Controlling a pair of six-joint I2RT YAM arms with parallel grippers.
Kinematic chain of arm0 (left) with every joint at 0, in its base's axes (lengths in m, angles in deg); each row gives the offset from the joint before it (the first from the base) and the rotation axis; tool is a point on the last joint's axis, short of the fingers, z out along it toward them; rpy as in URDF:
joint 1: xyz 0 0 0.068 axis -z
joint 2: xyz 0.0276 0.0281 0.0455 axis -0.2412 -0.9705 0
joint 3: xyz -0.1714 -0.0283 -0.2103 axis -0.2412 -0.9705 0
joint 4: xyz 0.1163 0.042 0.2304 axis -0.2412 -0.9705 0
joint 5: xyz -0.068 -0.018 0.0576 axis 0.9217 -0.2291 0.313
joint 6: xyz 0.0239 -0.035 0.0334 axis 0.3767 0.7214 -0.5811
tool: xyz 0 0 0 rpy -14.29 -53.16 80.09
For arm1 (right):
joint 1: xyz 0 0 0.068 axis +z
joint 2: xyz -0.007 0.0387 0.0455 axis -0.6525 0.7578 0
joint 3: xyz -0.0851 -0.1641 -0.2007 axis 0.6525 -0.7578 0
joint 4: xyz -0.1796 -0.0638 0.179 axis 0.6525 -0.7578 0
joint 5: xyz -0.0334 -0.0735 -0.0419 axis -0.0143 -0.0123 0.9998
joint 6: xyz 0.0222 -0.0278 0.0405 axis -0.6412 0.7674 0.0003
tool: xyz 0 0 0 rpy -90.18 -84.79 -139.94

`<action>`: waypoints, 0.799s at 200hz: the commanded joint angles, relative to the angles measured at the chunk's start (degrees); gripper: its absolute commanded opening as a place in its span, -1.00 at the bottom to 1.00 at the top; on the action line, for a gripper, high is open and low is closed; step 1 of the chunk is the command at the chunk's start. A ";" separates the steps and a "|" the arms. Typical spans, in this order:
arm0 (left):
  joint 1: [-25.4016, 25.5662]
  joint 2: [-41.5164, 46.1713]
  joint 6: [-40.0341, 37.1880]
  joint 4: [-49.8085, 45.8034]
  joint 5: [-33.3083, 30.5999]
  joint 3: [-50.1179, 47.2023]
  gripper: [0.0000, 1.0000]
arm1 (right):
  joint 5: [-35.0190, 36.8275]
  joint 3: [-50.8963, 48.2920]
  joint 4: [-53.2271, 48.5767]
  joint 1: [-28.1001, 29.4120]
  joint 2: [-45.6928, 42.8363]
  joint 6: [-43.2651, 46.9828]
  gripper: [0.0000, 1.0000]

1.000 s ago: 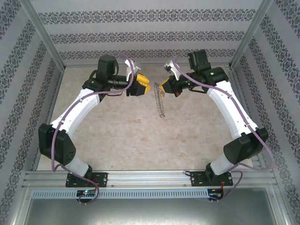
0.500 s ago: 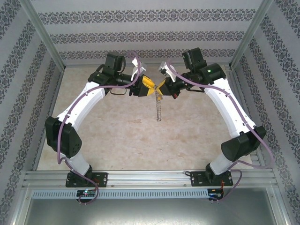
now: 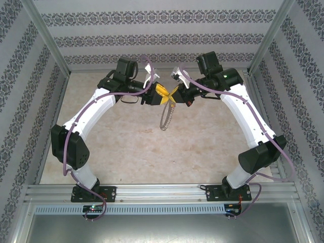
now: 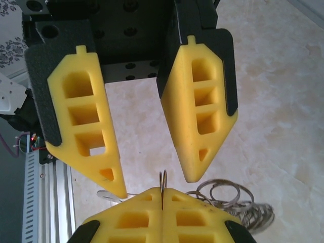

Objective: Put the keys on the keyring

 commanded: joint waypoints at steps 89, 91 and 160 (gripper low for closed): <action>0.82 0.12 -0.24 2.71 -0.09 -0.48 -1.00 | -1.57 0.40 5.85 0.02 -1.47 -2.65 -0.58; 0.88 0.21 -0.11 2.99 -0.24 -0.64 -1.00 | -1.57 0.07 6.23 -0.09 -1.70 -3.11 -0.47; 0.87 3.11 4.87 11.43 -3.28 -4.07 -1.00 | -9.46 -28.49 36.58 -8.94 -17.54 -21.18 -0.07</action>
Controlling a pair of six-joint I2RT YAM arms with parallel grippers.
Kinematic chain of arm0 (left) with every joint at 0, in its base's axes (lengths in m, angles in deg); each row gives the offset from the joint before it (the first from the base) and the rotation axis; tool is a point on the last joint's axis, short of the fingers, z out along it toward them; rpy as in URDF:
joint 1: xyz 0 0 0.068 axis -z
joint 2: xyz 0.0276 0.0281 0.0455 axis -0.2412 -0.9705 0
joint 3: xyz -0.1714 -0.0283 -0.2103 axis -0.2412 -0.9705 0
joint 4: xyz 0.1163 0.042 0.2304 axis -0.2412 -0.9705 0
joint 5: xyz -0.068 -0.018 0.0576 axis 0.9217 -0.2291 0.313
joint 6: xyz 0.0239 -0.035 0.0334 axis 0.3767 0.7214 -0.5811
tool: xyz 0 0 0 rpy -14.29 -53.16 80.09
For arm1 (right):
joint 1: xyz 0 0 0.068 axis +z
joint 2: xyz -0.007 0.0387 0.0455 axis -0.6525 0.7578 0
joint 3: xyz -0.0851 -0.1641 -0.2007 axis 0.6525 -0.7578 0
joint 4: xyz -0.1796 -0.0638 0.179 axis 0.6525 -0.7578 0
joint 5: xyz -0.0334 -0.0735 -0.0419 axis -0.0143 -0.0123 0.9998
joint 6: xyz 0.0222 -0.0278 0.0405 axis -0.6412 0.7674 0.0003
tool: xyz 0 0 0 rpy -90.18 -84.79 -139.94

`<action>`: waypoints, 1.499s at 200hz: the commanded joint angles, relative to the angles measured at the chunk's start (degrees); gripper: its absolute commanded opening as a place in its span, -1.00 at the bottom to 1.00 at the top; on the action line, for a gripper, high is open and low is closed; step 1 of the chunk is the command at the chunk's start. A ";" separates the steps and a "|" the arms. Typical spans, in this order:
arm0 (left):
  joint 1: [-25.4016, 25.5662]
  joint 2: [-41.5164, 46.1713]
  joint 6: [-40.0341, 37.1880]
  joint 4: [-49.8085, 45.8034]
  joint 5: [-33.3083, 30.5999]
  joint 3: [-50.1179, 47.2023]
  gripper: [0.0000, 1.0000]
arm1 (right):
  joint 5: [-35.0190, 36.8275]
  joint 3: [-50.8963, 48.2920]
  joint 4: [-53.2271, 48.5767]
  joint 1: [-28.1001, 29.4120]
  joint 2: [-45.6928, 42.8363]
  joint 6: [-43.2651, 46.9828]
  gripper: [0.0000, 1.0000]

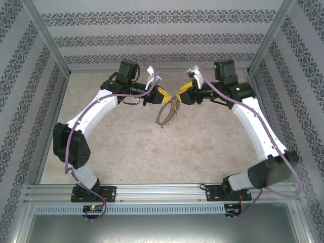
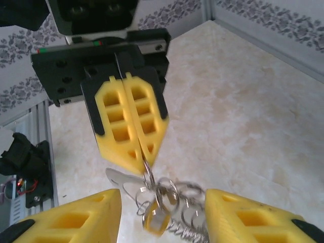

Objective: Put the keys on the keyring

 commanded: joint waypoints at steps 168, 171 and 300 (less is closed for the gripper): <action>0.38 5.17 5.78 11.06 -2.71 -2.15 -1.00 | -7.06 -24.71 41.50 2.72 -4.58 -23.76 -0.25; 0.39 5.18 5.78 11.11 -2.77 -2.17 -1.00 | -6.94 -24.89 41.48 2.65 -4.54 -23.70 -0.28; 0.36 6.53 6.74 13.46 -3.59 -3.53 -1.00 | -8.71 -25.88 41.24 3.80 -3.50 -24.36 -1.00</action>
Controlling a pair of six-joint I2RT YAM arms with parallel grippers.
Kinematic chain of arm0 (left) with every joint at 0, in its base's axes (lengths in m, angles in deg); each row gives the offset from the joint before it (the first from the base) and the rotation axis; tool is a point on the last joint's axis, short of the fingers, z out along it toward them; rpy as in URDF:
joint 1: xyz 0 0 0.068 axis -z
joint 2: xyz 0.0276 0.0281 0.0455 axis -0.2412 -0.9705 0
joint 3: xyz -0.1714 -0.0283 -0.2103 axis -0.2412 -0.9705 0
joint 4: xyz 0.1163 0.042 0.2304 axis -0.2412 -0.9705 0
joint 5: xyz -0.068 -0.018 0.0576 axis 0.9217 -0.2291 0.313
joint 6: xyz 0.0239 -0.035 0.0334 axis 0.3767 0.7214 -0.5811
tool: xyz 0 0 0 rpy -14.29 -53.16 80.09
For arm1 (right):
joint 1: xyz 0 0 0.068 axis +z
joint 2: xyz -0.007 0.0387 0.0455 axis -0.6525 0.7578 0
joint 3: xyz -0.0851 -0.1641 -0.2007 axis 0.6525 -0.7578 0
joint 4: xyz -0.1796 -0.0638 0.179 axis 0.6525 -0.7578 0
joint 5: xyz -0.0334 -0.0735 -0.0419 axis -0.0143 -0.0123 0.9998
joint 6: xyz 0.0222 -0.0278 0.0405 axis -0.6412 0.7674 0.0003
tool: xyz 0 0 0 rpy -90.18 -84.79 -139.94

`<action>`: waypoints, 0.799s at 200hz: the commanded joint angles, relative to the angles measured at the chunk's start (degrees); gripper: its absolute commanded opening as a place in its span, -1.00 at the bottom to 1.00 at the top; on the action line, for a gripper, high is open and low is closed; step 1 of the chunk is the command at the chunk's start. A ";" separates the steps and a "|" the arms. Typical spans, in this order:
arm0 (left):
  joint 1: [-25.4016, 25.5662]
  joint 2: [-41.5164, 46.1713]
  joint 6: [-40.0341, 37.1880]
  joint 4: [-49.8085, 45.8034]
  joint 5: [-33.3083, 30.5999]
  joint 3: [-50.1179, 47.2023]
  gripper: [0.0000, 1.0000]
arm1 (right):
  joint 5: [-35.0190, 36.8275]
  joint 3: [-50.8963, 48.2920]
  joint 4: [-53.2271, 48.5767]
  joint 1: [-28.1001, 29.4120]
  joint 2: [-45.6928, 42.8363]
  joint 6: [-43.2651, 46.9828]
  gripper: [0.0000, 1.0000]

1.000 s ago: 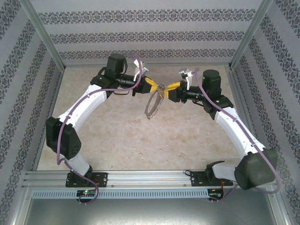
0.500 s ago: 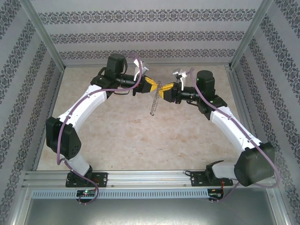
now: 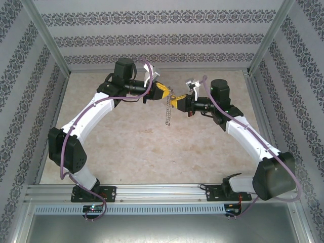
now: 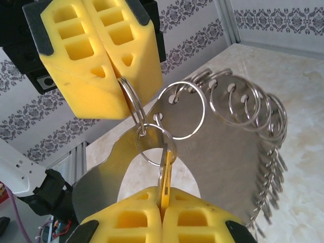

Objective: Put the keys on the keyring

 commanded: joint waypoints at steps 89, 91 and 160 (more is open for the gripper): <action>0.33 2.64 0.96 4.16 0.92 -0.98 -1.00 | -4.63 7.53 -13.96 2.36 3.30 9.01 -0.36; 0.33 2.65 0.96 4.17 0.93 -1.01 -1.00 | -4.71 7.15 -13.56 1.92 2.97 8.71 -0.36; 0.40 2.40 0.97 4.29 0.88 -1.14 -1.00 | -4.90 6.68 -6.36 -5.61 -3.46 2.30 -0.40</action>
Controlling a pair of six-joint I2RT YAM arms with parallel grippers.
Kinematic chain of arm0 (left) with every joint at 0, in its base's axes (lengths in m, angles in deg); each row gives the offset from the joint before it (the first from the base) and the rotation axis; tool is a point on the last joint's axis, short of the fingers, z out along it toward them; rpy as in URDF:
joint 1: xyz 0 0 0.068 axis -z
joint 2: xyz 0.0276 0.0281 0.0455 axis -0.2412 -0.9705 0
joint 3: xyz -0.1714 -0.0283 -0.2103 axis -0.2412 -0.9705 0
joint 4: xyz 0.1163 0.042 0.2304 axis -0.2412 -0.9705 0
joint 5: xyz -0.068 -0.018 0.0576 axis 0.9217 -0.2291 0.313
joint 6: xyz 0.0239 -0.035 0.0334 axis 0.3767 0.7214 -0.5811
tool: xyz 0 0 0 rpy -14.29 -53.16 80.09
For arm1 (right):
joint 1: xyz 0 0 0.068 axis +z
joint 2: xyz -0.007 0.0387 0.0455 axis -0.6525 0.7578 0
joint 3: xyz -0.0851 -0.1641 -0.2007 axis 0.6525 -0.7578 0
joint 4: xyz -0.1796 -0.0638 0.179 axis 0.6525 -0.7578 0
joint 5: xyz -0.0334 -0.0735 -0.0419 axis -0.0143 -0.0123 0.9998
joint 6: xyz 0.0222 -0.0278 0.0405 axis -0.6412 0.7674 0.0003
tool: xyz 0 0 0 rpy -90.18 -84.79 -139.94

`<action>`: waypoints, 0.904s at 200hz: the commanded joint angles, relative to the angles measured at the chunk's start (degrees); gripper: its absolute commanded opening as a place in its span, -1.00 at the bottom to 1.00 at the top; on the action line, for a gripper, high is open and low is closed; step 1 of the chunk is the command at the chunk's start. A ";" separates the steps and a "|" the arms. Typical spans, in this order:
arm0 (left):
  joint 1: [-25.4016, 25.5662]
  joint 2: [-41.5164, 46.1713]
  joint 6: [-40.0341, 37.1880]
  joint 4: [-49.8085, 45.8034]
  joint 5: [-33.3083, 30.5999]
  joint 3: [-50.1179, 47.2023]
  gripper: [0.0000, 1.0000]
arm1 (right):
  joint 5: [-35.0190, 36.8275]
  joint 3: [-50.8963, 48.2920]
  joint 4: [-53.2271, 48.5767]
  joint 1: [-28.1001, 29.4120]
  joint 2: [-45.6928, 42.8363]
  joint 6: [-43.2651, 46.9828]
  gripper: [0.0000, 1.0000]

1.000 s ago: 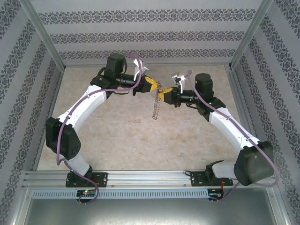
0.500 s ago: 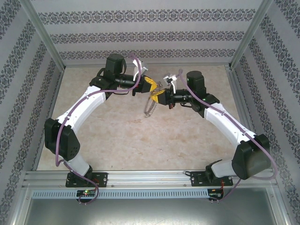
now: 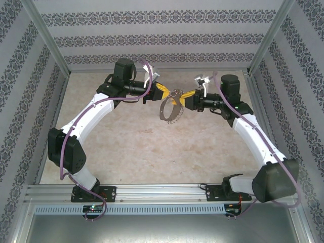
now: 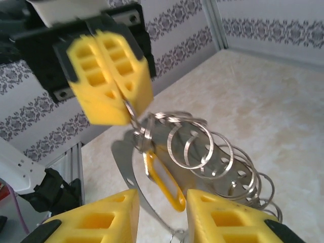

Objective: Put the keys on the keyring

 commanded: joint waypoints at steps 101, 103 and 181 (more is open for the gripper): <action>0.35 1.77 0.78 3.09 0.99 0.63 -1.00 | -1.23 8.97 5.38 4.98 4.68 -3.08 -0.40; 0.36 1.72 0.78 3.00 1.06 0.66 -1.00 | -1.23 9.07 5.33 5.03 4.87 -3.08 -0.40; 0.40 1.94 0.43 2.39 1.26 0.84 -1.00 | -2.72 10.12 5.21 6.02 7.87 -2.65 -0.46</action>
